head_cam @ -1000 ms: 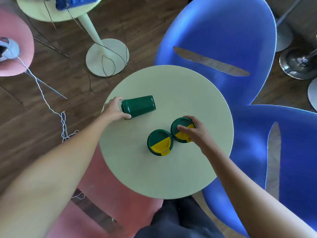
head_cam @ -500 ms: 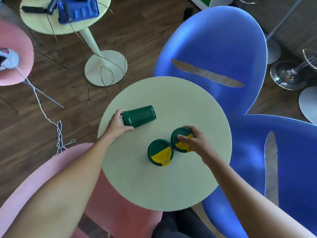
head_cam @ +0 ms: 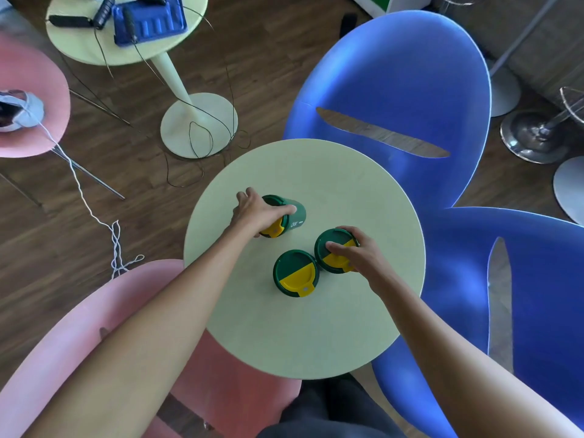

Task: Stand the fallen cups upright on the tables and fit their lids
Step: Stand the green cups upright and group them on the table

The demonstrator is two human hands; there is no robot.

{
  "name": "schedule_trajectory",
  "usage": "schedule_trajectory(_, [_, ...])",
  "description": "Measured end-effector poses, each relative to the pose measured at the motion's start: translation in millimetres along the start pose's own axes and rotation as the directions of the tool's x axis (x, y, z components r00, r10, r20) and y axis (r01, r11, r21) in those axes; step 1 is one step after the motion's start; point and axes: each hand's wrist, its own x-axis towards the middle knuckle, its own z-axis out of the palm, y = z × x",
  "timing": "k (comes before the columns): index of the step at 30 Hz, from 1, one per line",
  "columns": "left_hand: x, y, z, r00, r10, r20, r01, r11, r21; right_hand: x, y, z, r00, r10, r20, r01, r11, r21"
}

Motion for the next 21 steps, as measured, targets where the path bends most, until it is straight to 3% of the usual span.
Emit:
schedule_trajectory(5, [-9,20,13,0.993,0.118,-0.009,-0.112,0.966,0.232,0,0,0,1.0,0.001,0.002,-0.001,1.0,0.012])
schedule_trajectory(9, [-14,19,20,0.95,0.314,0.003,-0.286,0.861,0.421,1,1,0,1.0,-0.005,-0.009,0.005,1.0,0.008])
schedule_trajectory(11, [-14,12,19,0.935,0.353,0.036,-0.333,0.838,0.432,1,2,1,1.0,-0.008,-0.007,0.009,1.0,0.016])
schedule_trajectory(15, [-14,-9,12,0.92,0.364,0.143,-0.389,0.892,0.229,1,3,0,1.0,-0.008,-0.004,0.008,1.0,0.022])
schedule_trajectory(17, [-16,-15,8,0.935,0.34,0.107,-0.35,0.931,0.105,2,3,0,1.0,0.0,-0.012,0.0,1.0,0.022])
schedule_trajectory(19, [-16,-18,5,0.981,0.192,-0.004,-0.192,0.979,-0.073,3,5,1,0.999,0.023,-0.03,-0.022,1.0,0.017])
schedule_trajectory(21, [-16,-18,3,0.999,-0.022,-0.032,0.012,0.963,-0.271,3,6,1,0.998,0.055,-0.044,-0.054,0.998,0.031])
